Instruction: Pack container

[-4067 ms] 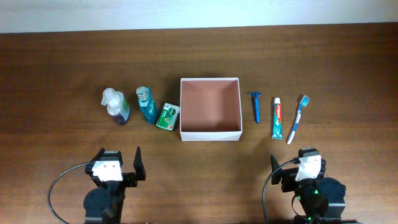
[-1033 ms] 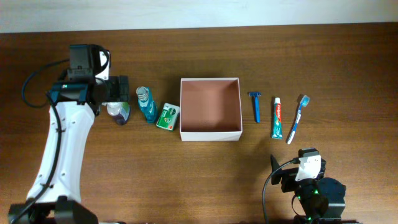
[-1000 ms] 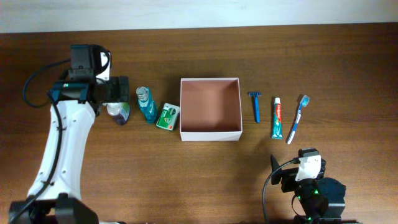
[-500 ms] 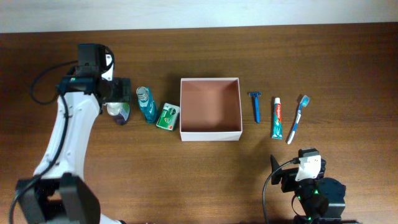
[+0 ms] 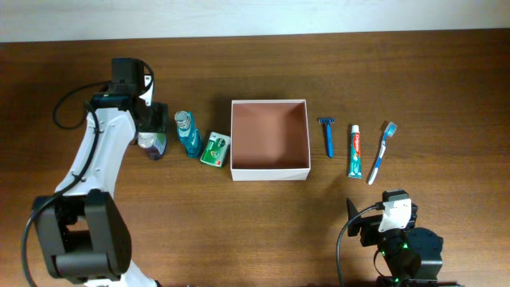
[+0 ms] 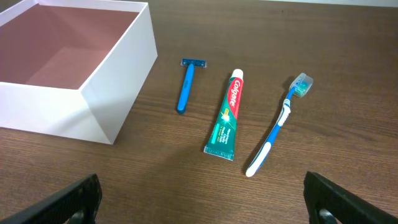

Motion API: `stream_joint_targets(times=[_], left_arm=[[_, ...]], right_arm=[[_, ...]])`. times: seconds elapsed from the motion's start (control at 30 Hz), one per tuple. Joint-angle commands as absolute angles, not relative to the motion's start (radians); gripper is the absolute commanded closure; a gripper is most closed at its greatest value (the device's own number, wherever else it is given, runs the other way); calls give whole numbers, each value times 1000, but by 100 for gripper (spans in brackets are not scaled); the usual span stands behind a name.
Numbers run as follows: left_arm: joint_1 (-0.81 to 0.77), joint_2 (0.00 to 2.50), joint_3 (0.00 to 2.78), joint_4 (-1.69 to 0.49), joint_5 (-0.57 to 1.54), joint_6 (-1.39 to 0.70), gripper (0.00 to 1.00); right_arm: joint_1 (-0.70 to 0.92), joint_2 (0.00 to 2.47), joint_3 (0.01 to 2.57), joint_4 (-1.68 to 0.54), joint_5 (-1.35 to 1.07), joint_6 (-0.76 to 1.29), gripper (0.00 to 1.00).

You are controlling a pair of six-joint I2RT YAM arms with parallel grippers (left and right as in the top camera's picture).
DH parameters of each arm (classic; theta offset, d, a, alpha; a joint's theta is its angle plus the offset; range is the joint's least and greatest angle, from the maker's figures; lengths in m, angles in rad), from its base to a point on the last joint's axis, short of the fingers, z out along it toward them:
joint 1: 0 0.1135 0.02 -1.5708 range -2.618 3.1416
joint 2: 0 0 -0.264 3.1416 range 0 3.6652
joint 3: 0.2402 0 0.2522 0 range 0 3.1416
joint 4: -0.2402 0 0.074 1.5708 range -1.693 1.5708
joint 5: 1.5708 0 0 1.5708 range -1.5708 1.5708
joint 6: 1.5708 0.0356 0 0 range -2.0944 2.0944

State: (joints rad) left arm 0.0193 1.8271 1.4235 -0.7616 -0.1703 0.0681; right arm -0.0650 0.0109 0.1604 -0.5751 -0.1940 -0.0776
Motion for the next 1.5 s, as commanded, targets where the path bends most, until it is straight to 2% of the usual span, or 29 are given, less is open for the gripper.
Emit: stream_joint_targets(times=[0.0, 0.07, 0.4, 0.57, 0.7, 0.9, 1.2, 1.43, 1.47], left_arm=[[23, 1866, 1441, -761, -180, 78, 26], [23, 1870, 1441, -765, -180, 78, 29], [23, 1872, 1441, -779, -180, 77, 29], [23, 1872, 1441, -779, -180, 77, 48], [23, 1872, 1441, -782, -180, 77, 55], [23, 1860, 1451, -794, -181, 77, 80], [23, 1816, 1475, -797, -181, 77, 81], [23, 1816, 1475, -798, -180, 76, 100], [23, 1816, 1475, -798, -181, 76, 100]], right_arm=[[-73, 3, 154, -575, -202, -70, 1], [-73, 3, 154, -575, -202, -70, 1], [-73, 3, 154, -575, -202, -70, 1], [-73, 3, 154, -575, -202, -70, 1], [-73, 3, 154, -575, -202, -70, 1], [-73, 3, 154, -575, -202, -70, 1], [-73, 3, 154, -575, -203, -70, 1], [-73, 3, 154, -575, -202, -70, 1], [-73, 3, 154, -575, -202, -70, 1]])
